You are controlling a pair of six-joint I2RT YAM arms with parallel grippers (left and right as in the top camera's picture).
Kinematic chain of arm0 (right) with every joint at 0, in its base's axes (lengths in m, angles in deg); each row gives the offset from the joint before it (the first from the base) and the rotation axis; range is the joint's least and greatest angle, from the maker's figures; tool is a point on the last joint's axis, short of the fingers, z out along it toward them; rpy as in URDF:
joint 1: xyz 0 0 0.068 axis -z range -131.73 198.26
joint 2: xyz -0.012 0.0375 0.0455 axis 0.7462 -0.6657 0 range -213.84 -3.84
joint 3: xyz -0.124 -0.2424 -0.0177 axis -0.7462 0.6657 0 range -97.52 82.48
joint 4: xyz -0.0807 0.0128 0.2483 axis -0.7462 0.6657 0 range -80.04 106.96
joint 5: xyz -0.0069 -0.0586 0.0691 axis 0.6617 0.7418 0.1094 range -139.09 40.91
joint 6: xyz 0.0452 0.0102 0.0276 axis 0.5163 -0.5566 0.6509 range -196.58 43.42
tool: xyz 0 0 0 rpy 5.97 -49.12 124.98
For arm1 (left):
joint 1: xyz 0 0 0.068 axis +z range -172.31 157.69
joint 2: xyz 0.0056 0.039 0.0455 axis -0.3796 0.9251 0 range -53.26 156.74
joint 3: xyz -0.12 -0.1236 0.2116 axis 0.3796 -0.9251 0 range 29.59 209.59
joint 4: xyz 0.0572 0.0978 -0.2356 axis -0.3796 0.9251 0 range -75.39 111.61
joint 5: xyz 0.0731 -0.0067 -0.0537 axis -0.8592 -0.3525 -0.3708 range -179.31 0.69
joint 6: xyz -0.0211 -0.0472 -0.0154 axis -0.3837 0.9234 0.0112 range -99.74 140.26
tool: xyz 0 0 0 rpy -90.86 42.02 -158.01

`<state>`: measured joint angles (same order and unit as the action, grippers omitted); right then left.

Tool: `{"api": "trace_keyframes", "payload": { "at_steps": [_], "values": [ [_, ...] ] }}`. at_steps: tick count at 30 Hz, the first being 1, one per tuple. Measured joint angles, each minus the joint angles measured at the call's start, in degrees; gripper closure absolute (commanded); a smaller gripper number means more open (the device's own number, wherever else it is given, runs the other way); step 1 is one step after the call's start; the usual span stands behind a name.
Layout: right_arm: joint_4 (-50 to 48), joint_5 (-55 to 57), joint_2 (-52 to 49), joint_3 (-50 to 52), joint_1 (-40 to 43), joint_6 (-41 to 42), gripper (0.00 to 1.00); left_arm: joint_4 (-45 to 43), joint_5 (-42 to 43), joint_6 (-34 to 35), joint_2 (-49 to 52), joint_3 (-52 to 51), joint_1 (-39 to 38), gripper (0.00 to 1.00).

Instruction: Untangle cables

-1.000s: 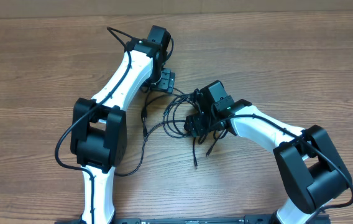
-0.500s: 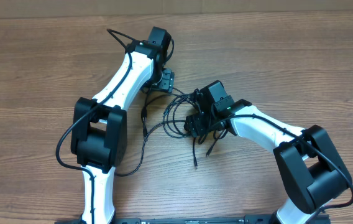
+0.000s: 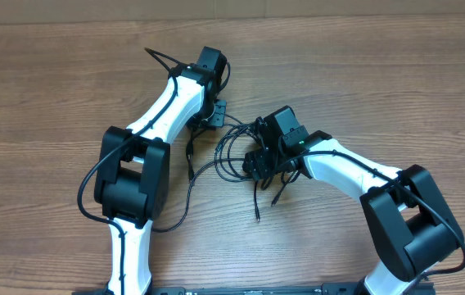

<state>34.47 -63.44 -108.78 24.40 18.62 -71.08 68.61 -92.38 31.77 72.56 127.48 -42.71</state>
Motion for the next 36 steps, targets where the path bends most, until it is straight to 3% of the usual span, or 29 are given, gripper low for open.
{"api": "trace_keyframes", "payload": {
  "at_steps": [13, 36],
  "values": [
    [0.00, 0.00, 0.00, 0.00, 0.00, 0.02, 0.30, 1.27, 0.28, -4.24, 0.00, -0.42, -5.14, 0.70],
    [0.00, -0.02, 0.00, 0.00, 0.00, 0.00, 0.30, -2.89, 0.02, -4.46, 0.00, -3.08, -5.11, 0.66]
  ]
}}
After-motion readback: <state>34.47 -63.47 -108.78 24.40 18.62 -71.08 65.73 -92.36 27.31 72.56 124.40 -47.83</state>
